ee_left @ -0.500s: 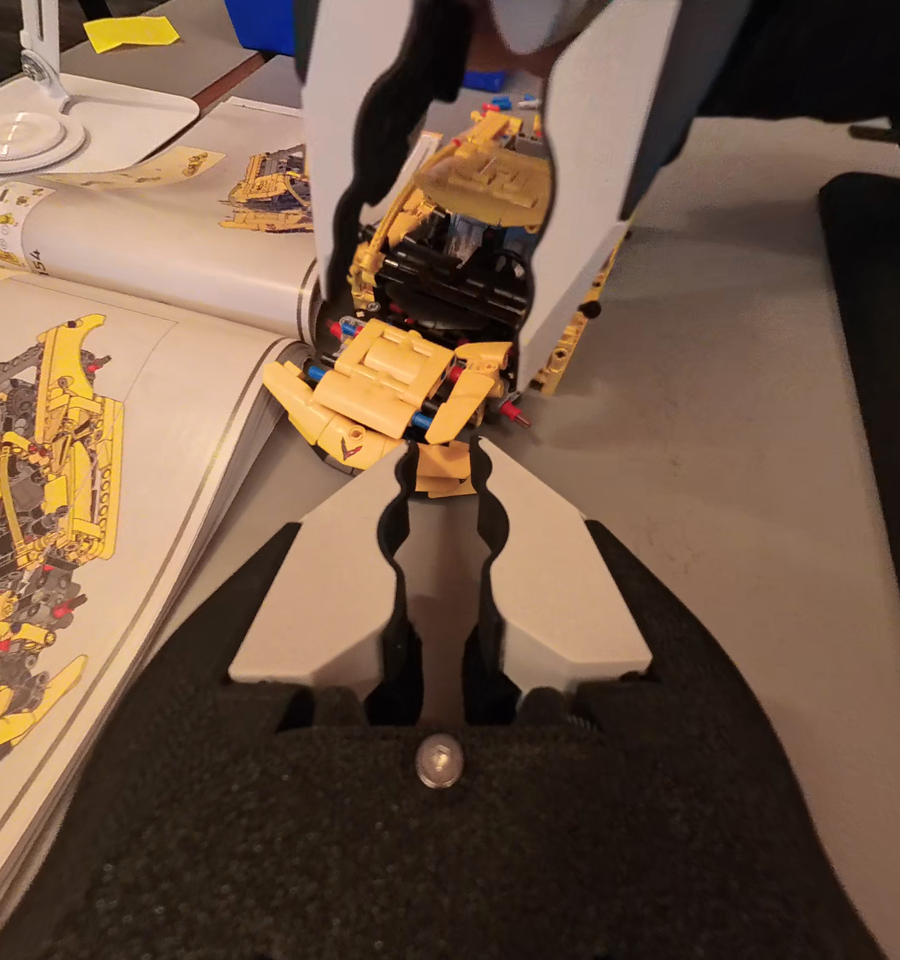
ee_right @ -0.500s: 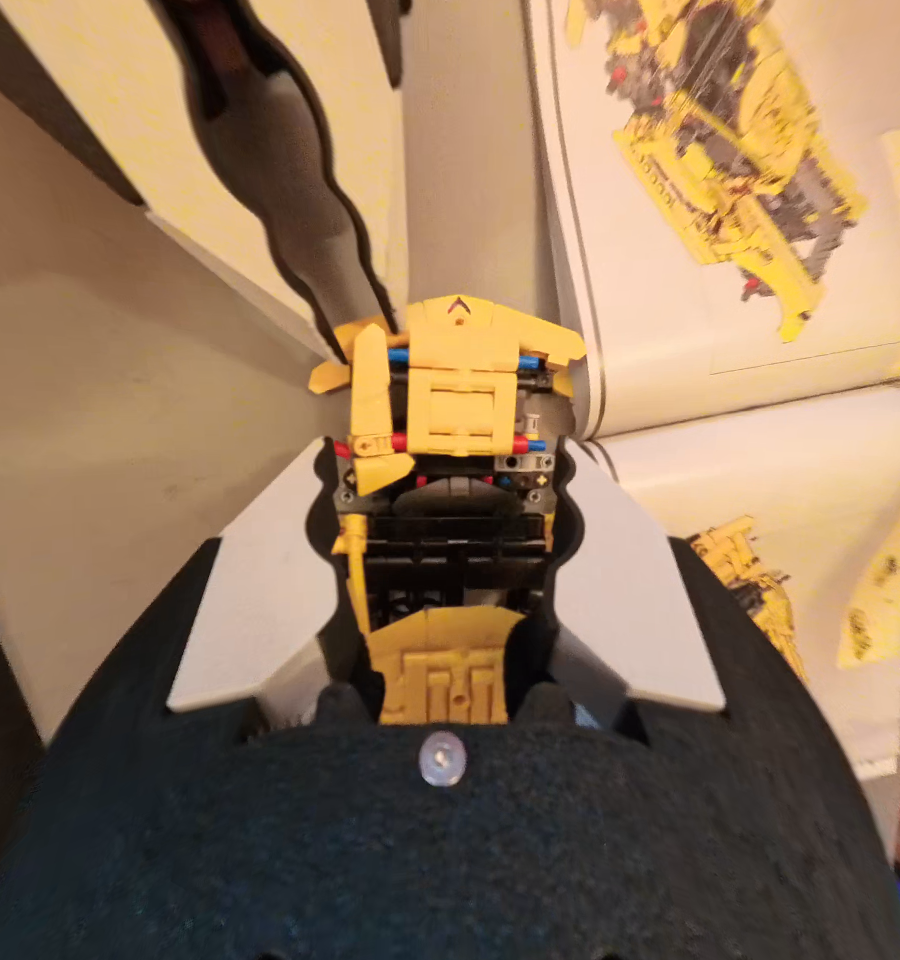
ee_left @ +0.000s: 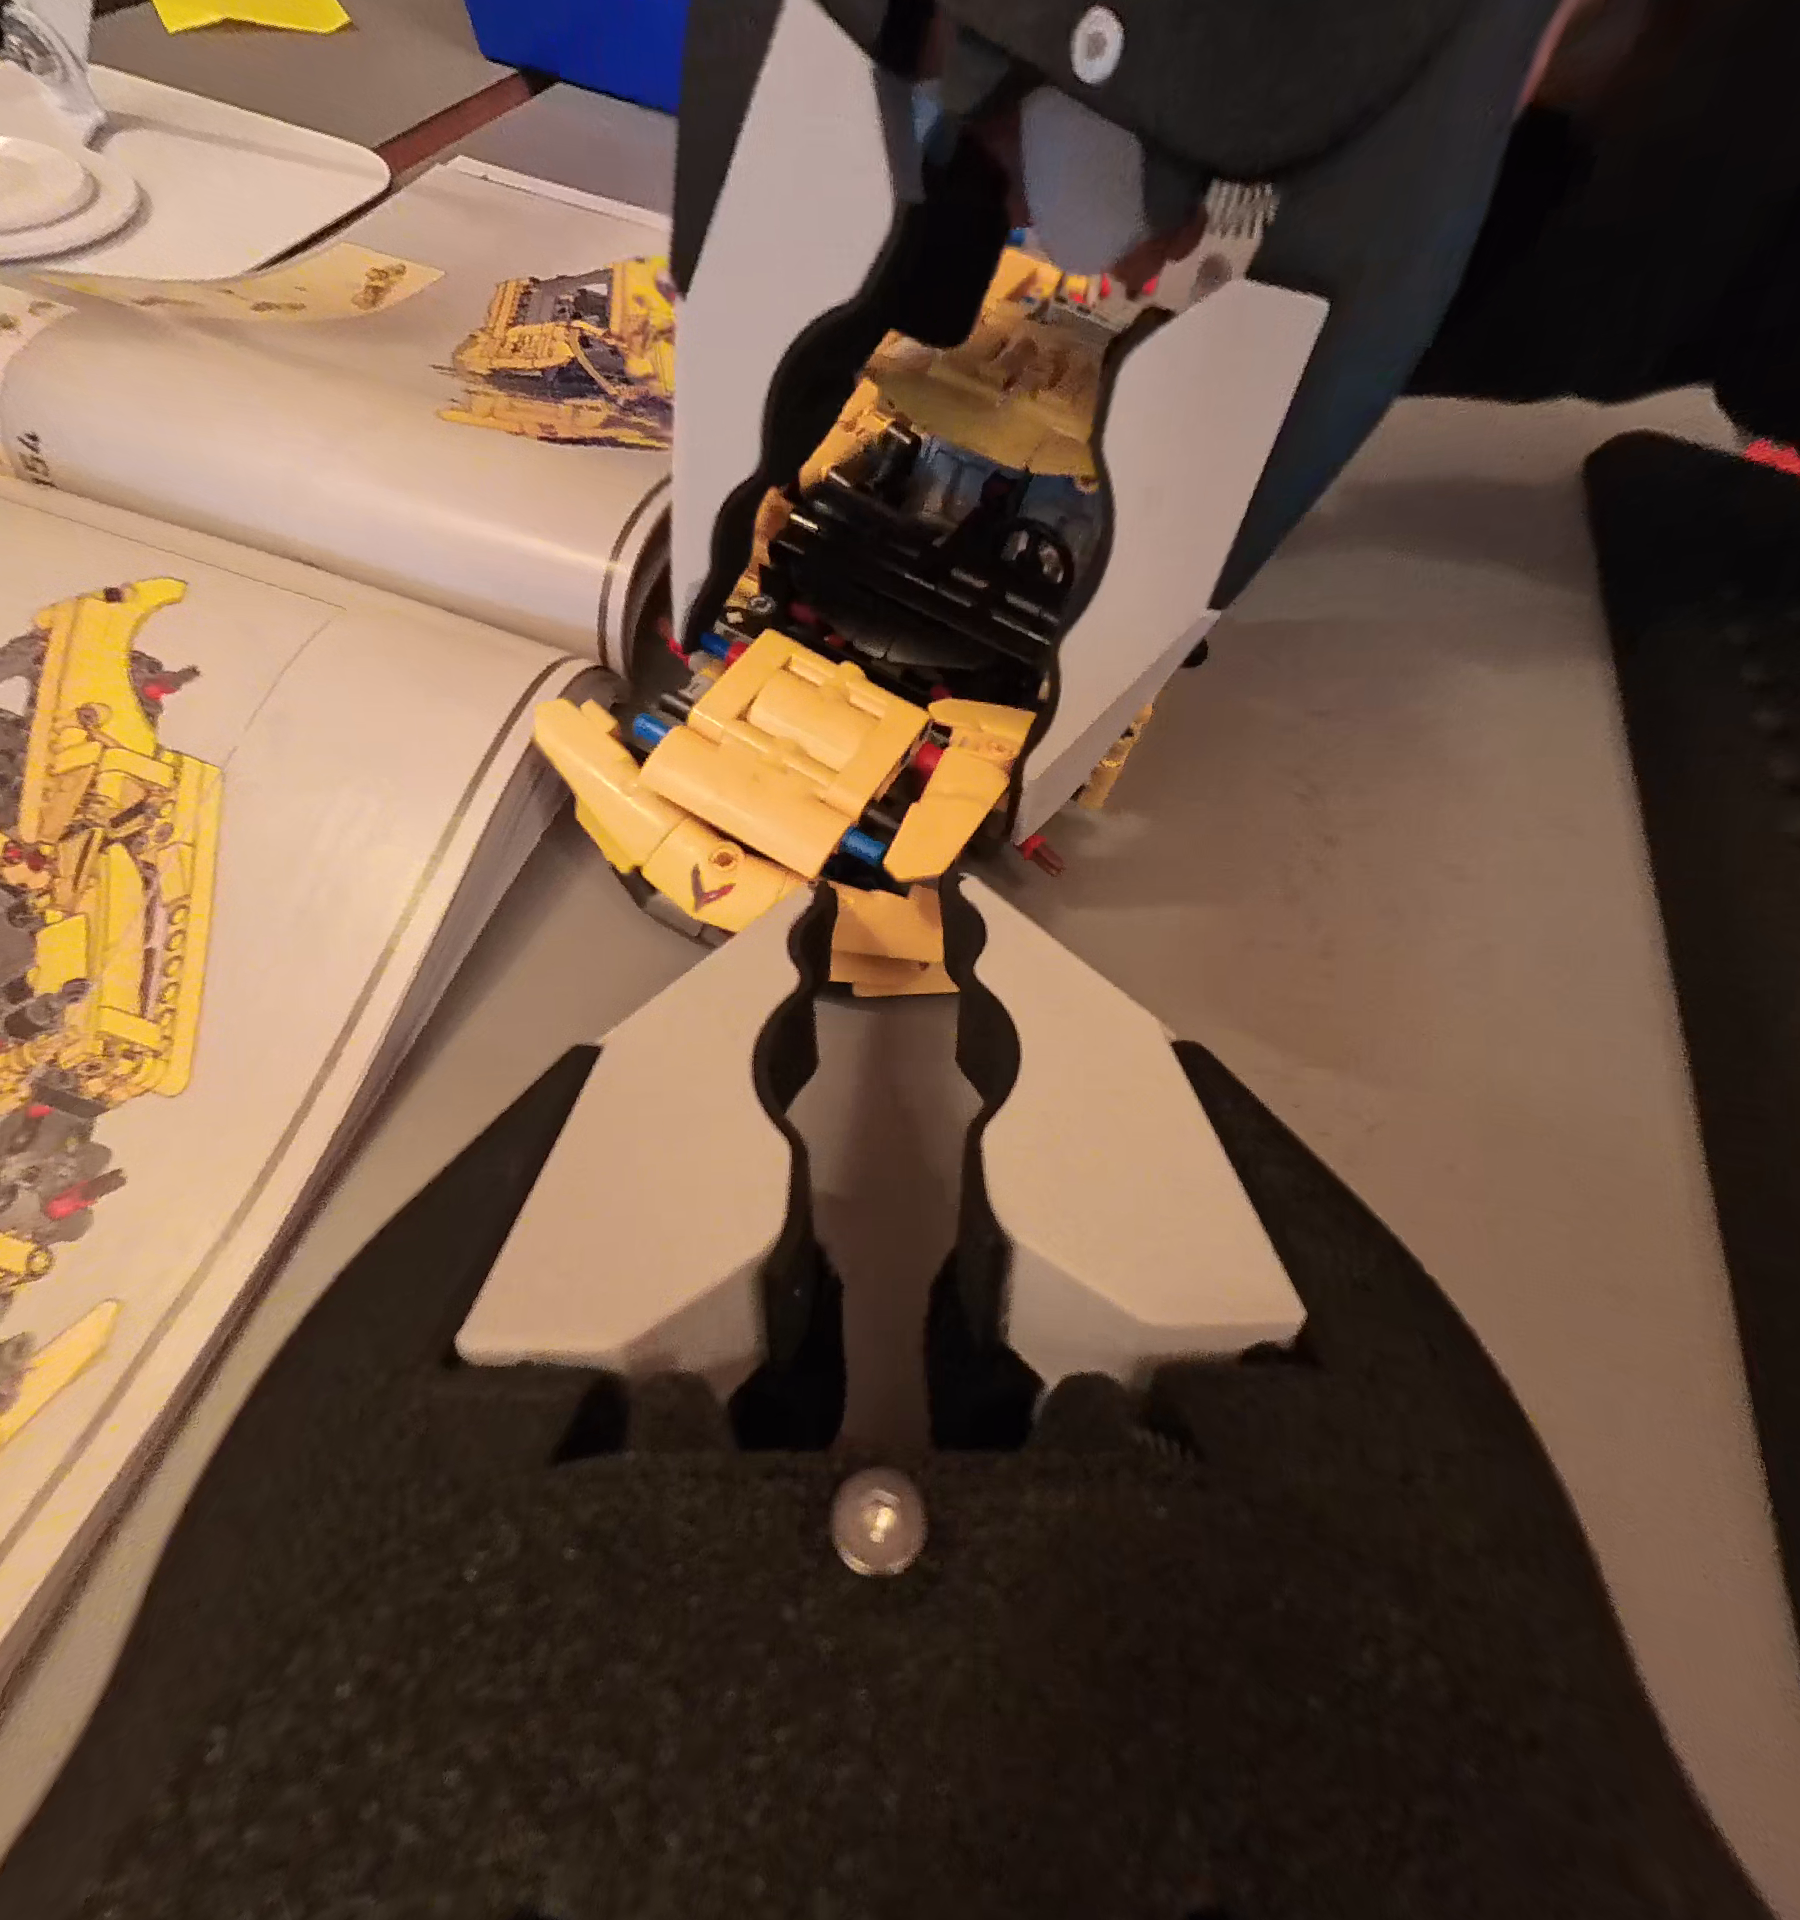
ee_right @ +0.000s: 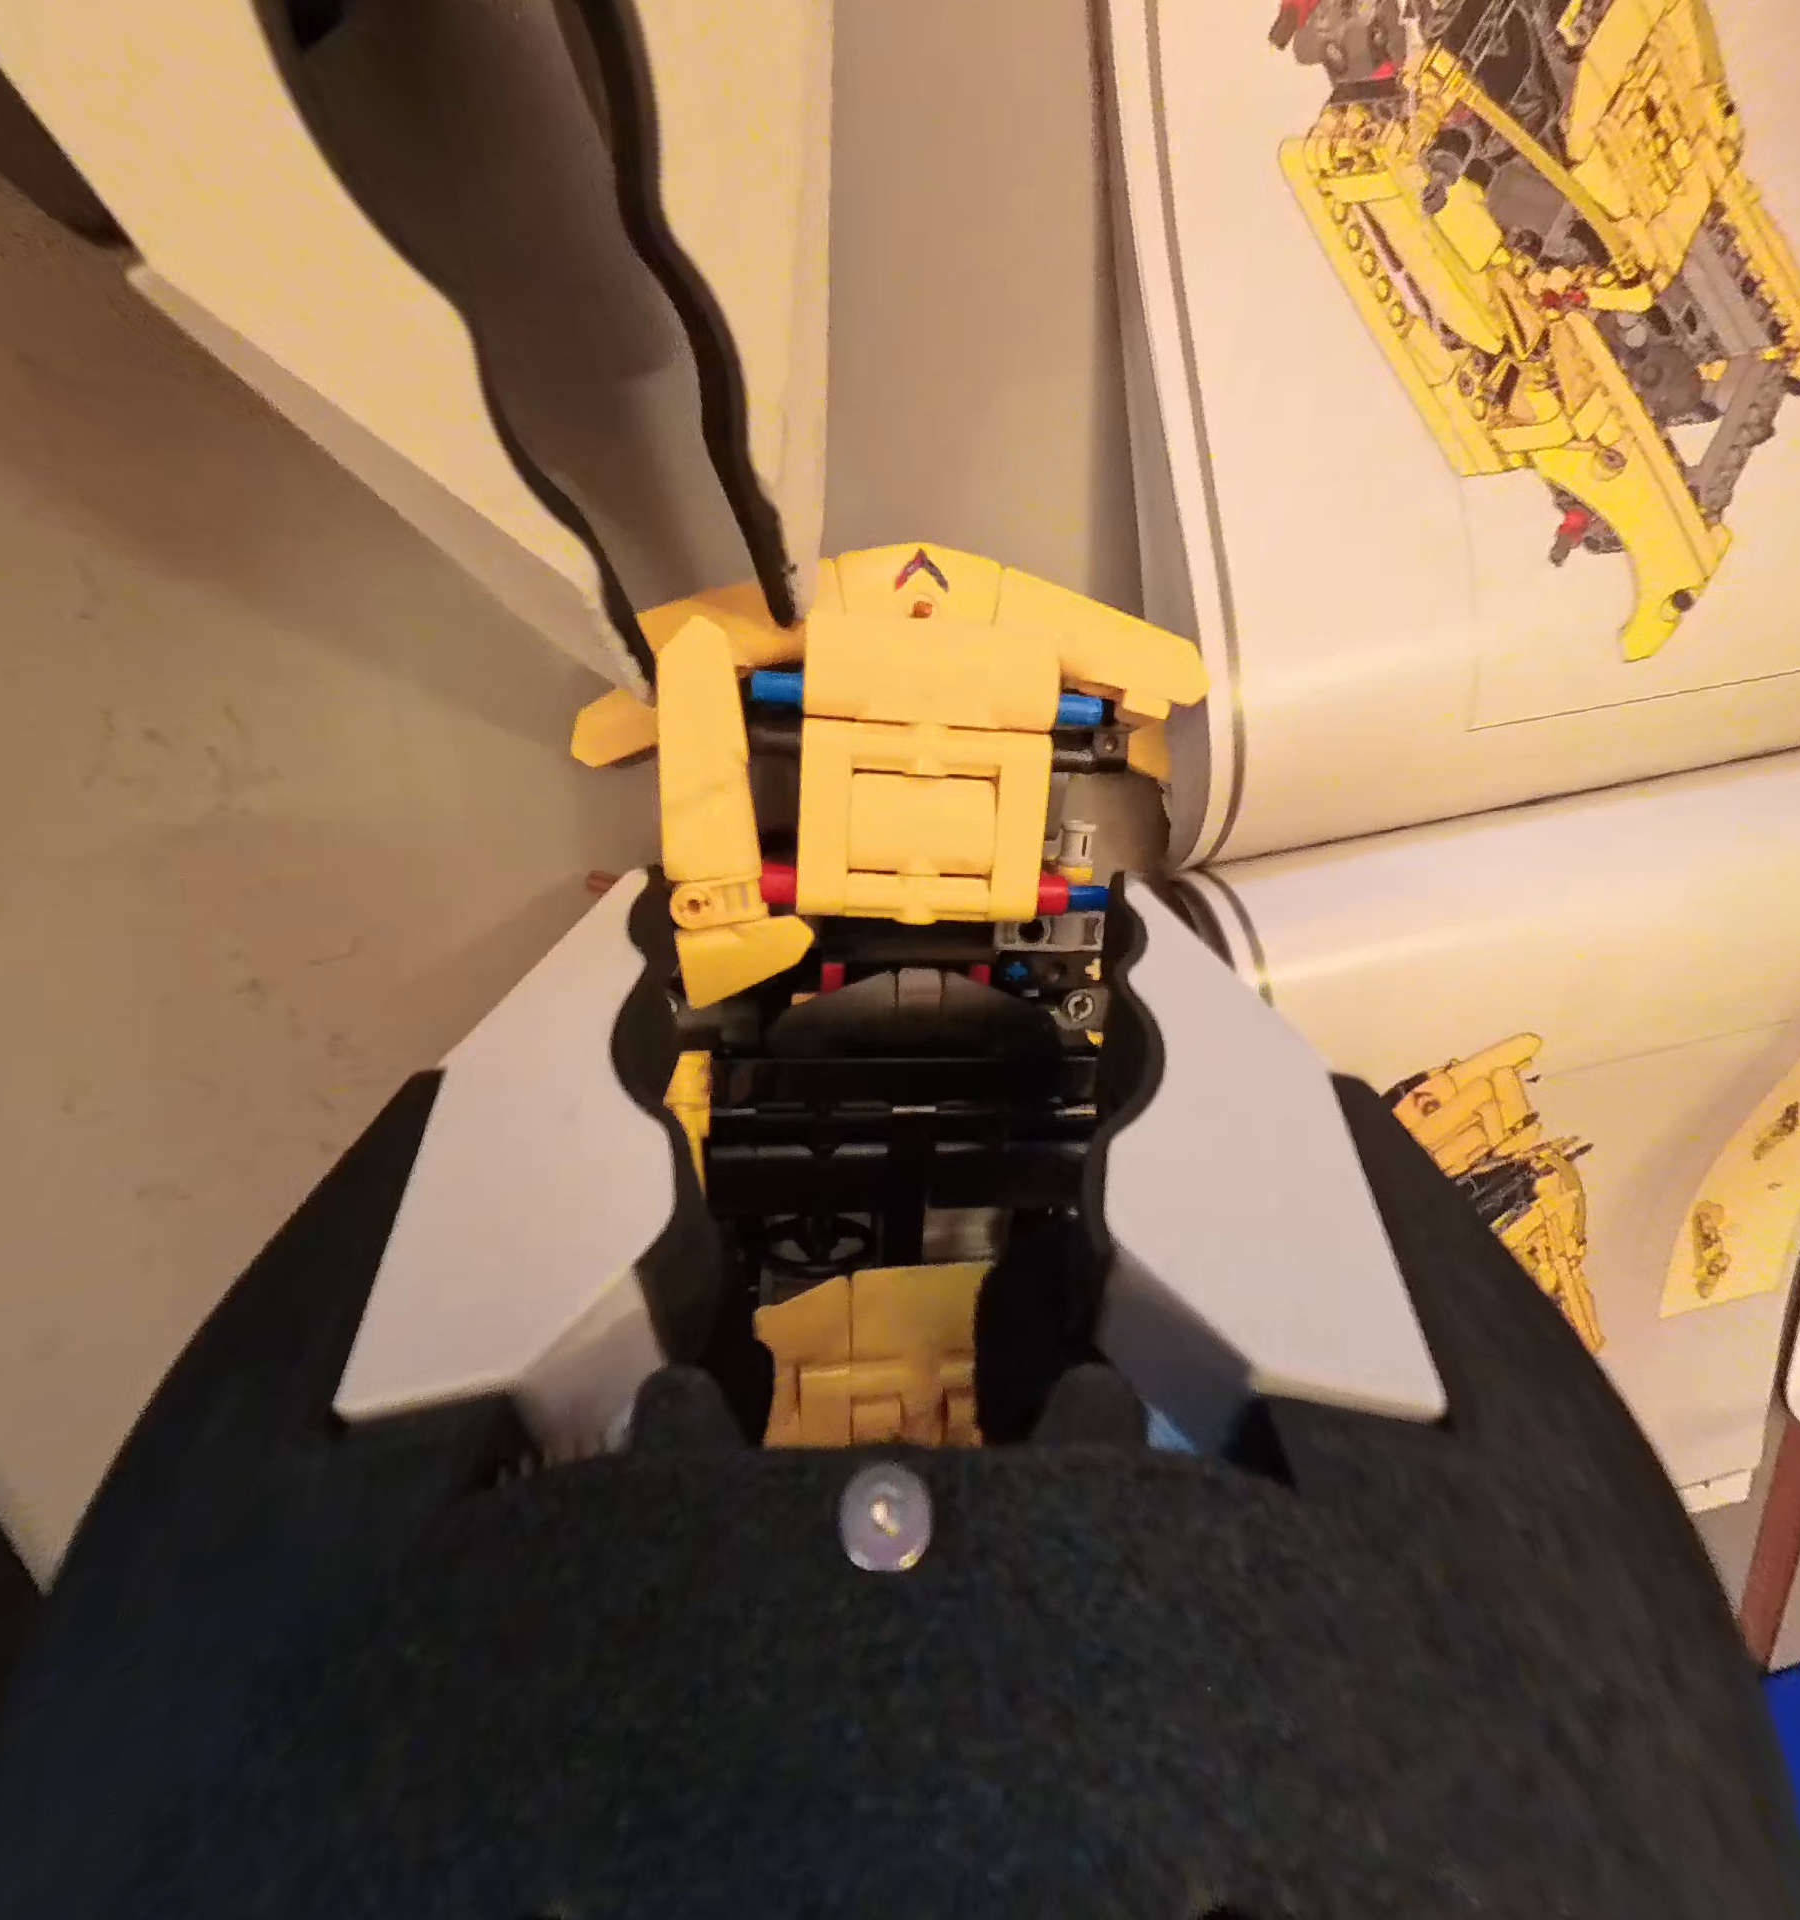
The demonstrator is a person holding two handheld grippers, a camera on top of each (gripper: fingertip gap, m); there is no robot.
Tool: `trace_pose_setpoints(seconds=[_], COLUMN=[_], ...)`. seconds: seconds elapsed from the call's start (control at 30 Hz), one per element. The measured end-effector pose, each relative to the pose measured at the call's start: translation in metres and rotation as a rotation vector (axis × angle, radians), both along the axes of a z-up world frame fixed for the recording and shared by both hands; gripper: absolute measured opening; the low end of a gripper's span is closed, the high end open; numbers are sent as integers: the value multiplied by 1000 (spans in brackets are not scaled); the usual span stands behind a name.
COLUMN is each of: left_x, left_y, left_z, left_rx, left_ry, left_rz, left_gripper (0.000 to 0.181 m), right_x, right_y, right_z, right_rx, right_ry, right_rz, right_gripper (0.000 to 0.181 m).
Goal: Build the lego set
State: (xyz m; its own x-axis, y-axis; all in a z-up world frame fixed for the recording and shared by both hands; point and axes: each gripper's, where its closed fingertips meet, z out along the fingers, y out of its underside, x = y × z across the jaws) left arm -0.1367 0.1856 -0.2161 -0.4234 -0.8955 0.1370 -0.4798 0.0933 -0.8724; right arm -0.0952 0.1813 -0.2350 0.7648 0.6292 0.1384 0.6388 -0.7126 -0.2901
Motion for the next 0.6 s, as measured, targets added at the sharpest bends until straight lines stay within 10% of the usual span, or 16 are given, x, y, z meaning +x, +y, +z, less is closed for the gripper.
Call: trace_pose_setpoints(seconds=[0.6], left_x=[-2], left_y=[-10], left_z=[19], left_rx=[-365], left_ry=[48], left_rz=[-71], left_gripper=[11], right_x=[-11], right_y=[-11], right_z=[24], right_rx=[99], right_ry=[186], right_rz=[22], right_gripper=[90])
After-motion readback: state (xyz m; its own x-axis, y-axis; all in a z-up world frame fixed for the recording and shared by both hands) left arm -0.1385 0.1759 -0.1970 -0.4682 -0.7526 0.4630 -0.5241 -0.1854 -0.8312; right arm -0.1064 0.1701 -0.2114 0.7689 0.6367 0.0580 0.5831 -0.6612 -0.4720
